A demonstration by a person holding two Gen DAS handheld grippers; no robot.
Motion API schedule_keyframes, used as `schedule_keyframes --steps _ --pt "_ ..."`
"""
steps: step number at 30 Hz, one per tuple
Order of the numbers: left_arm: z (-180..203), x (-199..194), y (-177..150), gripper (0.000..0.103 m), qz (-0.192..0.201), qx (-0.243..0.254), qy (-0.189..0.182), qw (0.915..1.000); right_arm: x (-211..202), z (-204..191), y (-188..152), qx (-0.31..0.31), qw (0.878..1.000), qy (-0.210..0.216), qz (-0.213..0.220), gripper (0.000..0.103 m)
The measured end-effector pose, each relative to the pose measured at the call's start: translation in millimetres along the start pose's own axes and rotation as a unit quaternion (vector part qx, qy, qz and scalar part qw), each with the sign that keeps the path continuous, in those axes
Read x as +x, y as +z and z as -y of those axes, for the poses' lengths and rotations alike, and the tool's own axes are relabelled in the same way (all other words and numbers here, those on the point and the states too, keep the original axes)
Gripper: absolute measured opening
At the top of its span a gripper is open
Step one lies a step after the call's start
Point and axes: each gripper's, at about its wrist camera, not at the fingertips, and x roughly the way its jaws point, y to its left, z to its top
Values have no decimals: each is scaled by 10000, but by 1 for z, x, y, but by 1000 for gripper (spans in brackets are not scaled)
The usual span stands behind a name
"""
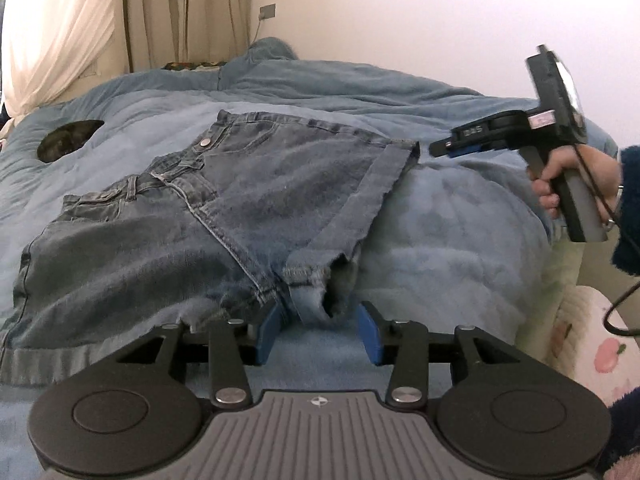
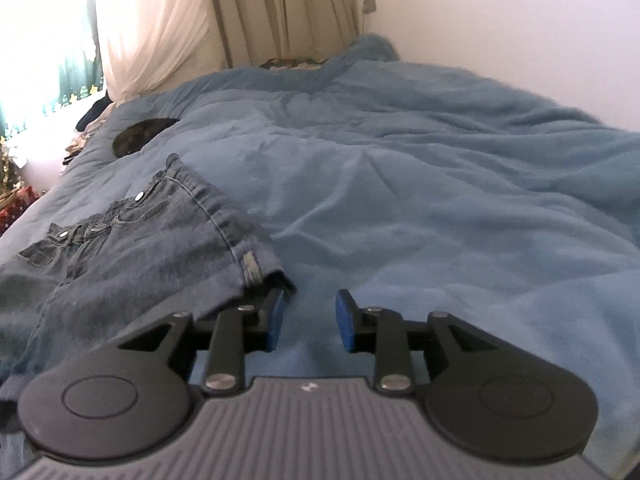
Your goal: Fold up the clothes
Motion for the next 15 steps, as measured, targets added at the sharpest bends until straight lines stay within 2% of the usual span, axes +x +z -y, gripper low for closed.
schedule_keyframes --steps 2,6,11,15 --pt "0 -8 -4 42 7 -92 51 9999 -19 -9 -5 -100 9999 96 93 31" --pt "-8 -31 -16 42 81 -386 275 9988 -47 -53 -12 -449 9960 761 133 31" --pt "-41 -49 -32 42 11 -674 878 9939 -64 -129 -28 -816 9828 1653 46 31" --pt "-71 -65 -42 42 58 -849 1342 9873 -72 -190 -46 -1091 9716 2098 34 32"
